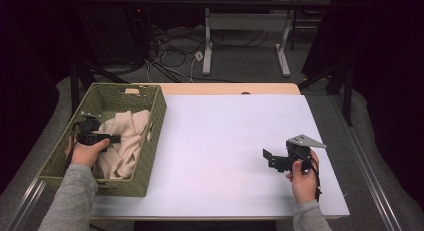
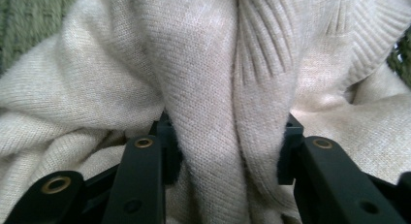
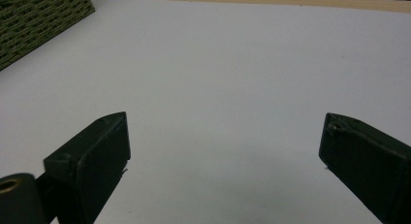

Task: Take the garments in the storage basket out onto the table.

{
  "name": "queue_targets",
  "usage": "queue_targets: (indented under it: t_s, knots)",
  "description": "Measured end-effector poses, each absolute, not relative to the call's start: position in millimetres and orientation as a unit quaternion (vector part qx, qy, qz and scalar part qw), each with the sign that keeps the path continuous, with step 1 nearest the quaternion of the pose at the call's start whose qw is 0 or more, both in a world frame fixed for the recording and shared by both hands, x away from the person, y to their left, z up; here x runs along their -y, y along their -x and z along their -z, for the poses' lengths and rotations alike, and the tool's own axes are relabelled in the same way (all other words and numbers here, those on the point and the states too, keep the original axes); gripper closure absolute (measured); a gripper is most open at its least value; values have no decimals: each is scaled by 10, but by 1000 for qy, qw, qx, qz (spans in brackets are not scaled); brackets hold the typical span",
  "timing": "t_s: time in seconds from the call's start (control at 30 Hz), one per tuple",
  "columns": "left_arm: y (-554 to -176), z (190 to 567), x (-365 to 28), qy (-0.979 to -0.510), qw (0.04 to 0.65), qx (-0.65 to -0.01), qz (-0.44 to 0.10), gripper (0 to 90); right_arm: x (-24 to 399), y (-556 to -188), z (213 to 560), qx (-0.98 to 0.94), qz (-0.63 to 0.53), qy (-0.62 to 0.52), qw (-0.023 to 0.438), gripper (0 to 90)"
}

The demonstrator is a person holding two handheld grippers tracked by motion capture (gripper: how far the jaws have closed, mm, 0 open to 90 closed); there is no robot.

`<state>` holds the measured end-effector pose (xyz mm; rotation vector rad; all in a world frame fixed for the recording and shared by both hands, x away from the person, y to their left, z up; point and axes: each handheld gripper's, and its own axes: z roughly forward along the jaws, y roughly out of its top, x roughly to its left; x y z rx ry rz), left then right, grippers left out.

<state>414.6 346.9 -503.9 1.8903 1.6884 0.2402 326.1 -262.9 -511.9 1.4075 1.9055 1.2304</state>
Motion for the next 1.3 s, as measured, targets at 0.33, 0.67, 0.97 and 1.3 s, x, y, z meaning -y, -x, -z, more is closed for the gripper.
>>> queue_targets:
  t_s: [0.33, 0.67, 0.97, 1.3]
  knots:
    - [-4060, 4902, -3513, -696, 333, -625, -118, 624, 2655, -3260, 5119, -696, -446, -510, 237, 42]
    - [-3985, 4742, -3512, -682, 368, -615, -147, 624, 2669, -3259, 5136, -688, -451, -518, 233, 46]
    - [-3902, 4477, -3496, -671, 403, -596, -181, 625, 2687, -3256, 5142, -690, -450, -517, 234, 47]
    - [-3833, 4209, -3469, -668, 425, -579, -194, 626, 2687, -3253, 5145, -684, -455, -520, 235, 47]
